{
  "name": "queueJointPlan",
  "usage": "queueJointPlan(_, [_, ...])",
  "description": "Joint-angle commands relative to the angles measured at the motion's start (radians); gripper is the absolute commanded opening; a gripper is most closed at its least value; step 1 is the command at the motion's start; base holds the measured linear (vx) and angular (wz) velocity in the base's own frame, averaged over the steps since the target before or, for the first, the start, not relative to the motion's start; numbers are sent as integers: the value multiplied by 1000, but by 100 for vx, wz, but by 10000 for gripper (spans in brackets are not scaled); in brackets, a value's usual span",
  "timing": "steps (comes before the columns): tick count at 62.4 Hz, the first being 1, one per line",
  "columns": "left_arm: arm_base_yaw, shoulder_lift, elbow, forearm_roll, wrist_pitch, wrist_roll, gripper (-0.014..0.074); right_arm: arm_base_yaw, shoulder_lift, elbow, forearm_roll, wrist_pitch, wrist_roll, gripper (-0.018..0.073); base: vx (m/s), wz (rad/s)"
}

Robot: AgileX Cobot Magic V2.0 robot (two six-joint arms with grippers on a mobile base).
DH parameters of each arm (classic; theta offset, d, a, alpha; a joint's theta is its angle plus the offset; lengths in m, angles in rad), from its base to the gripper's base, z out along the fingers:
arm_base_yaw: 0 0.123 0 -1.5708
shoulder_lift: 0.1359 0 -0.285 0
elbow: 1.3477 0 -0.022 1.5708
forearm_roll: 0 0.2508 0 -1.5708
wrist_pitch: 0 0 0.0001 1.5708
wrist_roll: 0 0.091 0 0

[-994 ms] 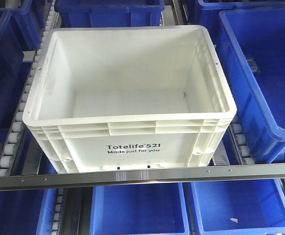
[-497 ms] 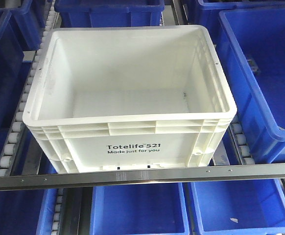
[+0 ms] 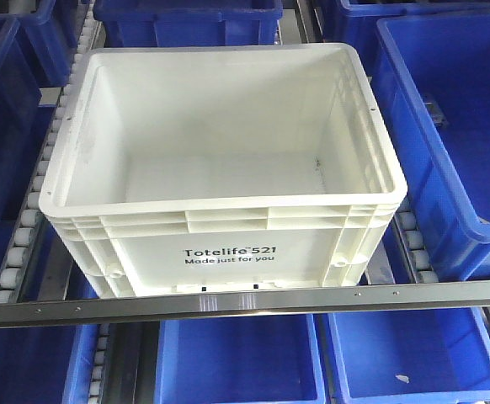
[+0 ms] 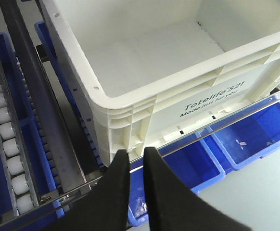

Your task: Move bin from left to right shelf

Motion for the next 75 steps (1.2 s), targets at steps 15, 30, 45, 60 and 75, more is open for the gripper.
queueJointPlan(15, [100,-188,163,98,-246,48,57,1,2,-24,-26,-54,-4,-9,0,0])
queueJointPlan(30, [246,-465,547,36,-601,38,57,1,2,-24,-26,-54,-4,-9,0,0])
queueJointPlan(45, [295,-621,766,-24,-815,38,57,1,2,-24,-26,-54,-4,-9,0,0])
queueJointPlan(60, [295,-631,797,-13,-841,29,57,1,2,-24,-26,-54,-4,-9,0,0])
queueJointPlan(75, [308,-660,798,143,-826,-146,57,1,2,-24,-26,-54,-4,-9,0,0])
